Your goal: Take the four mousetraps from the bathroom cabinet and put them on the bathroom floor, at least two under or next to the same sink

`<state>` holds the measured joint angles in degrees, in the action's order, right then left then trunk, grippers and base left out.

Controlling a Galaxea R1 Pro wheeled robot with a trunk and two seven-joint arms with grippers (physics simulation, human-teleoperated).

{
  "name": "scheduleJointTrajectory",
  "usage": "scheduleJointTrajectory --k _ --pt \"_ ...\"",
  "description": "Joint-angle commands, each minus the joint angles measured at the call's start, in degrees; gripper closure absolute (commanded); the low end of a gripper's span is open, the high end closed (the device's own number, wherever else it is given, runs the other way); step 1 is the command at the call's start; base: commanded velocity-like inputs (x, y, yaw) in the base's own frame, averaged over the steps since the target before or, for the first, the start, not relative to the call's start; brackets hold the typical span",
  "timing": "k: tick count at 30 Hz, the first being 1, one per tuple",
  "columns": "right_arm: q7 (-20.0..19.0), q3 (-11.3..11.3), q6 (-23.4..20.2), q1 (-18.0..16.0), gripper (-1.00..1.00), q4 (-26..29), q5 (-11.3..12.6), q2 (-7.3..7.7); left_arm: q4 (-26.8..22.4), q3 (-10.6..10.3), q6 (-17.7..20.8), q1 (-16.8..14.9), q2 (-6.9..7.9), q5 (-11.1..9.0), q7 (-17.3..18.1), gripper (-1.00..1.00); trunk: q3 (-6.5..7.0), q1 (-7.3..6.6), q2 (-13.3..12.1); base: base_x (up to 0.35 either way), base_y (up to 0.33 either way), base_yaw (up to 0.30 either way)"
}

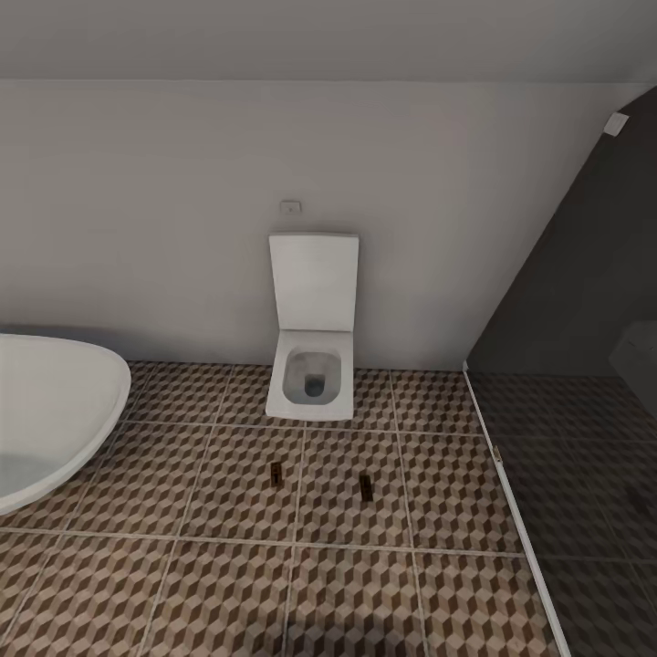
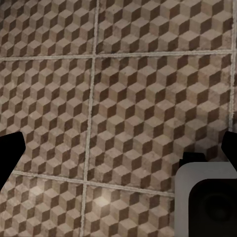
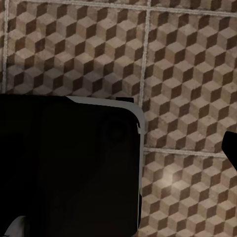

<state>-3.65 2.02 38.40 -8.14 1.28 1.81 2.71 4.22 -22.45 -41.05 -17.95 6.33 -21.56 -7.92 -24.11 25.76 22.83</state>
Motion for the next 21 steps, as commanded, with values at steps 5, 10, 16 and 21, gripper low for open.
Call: scheduleJointTrajectory --k 5,10,16,21 --pt "-0.2 0.2 0.2 0.0 -1.0 0.0 0.2 0.02 0.2 -0.5 -0.3 -0.1 -0.03 -0.2 -0.2 -1.0 -0.08 0.03 0.1 0.0 0.0 0.0" --pt "-0.2 0.2 0.2 0.0 -1.0 0.0 0.2 0.02 0.2 -0.5 -0.3 -0.1 -0.01 -0.2 -0.2 -1.0 -0.08 0.03 0.1 0.0 0.0 0.0" --pt "-0.2 0.2 0.2 0.0 -1.0 -0.1 0.2 0.02 0.2 -0.5 -0.3 -0.1 -0.01 -0.2 -0.2 -1.0 -0.08 0.03 0.1 0.0 0.0 0.0" --pt "-0.2 0.2 0.2 0.0 -1.0 0.0 0.2 0.02 0.2 -0.5 -0.3 -0.1 -0.01 -0.2 -0.2 -1.0 -0.08 0.03 0.1 0.0 0.0 0.0"
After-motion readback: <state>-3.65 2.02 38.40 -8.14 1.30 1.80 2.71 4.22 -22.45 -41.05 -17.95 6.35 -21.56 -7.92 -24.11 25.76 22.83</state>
